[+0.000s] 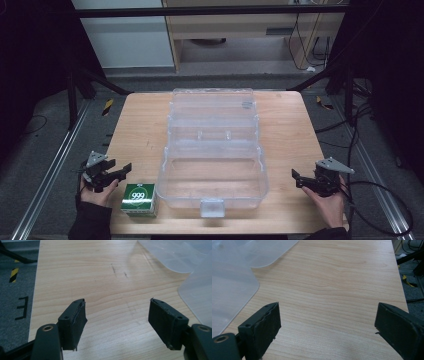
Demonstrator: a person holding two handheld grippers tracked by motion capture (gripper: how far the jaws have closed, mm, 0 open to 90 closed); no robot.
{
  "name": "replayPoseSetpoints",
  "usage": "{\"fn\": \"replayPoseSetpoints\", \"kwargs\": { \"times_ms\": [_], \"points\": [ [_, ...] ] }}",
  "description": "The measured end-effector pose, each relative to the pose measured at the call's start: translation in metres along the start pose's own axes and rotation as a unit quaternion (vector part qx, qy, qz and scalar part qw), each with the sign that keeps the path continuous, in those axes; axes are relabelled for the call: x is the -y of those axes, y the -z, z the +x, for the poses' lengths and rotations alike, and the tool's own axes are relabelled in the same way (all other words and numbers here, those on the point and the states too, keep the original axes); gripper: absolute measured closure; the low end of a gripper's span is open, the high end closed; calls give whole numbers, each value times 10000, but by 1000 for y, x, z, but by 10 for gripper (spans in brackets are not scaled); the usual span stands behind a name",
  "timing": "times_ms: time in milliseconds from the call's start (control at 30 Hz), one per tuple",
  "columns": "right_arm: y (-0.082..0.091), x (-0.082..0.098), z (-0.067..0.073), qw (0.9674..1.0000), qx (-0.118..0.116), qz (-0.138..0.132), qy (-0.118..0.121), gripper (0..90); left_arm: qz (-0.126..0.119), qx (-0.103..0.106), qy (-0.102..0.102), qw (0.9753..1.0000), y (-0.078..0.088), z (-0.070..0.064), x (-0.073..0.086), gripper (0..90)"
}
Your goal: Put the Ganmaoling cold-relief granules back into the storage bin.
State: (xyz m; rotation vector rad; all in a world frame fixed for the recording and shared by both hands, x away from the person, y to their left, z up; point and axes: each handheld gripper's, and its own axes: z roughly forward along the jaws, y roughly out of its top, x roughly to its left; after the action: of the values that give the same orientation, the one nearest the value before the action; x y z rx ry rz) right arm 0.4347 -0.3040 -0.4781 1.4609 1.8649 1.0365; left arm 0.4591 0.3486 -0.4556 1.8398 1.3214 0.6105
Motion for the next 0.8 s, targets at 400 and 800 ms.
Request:
{"fn": "replayPoseSetpoints", "kwargs": {
  "times_ms": [400,800],
  "points": [
    [4,-1,3,9999,66,3,128,65,-171,331,-388,9986,17,-7,-16,269],
    [3,0,6,9995,124,73,281,58,74,738,-944,9928,41,-4,-36,254]
  ]
}}
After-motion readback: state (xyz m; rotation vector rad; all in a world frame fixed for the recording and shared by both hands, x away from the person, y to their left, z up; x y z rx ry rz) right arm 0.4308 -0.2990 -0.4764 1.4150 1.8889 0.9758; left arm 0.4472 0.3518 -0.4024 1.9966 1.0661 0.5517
